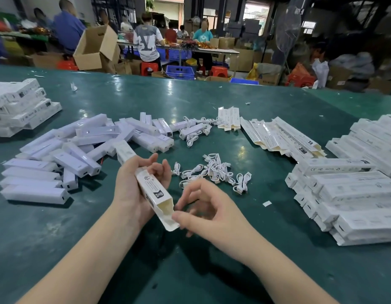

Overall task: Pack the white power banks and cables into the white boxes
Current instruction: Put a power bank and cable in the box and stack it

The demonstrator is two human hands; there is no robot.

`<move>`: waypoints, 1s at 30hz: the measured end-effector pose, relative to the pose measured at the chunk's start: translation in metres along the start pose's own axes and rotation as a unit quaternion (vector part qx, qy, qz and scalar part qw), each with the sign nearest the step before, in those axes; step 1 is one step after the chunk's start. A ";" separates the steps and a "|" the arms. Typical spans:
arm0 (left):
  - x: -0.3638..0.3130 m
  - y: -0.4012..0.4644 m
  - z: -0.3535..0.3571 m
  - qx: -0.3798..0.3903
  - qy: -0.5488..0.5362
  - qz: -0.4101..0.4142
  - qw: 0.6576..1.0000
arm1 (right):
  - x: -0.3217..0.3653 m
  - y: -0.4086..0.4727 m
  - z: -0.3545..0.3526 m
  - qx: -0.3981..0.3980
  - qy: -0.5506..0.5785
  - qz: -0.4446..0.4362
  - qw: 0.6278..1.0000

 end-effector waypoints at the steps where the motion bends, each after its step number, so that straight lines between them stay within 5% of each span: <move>1: 0.001 -0.001 0.001 0.002 0.003 0.002 1.000 | 0.000 -0.001 0.001 -0.006 -0.032 -0.011 0.999; 19: 0.005 -0.001 0.003 -0.004 0.003 0.040 0.999 | -0.001 -0.002 0.003 -0.122 -0.054 -0.036 0.990; 30: 0.002 0.001 0.001 -0.001 -0.016 0.035 0.999 | -0.003 -0.001 0.022 0.029 0.080 -0.013 0.996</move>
Point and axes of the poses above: each hand's wrist, its own y-axis towards the middle knuckle, its own z-axis out of the palm, x = y × z, the point moved 6 cm from there along y, towards the middle knuckle, and after that the axes turned 4 degrees about x, right-handed, at the moved point
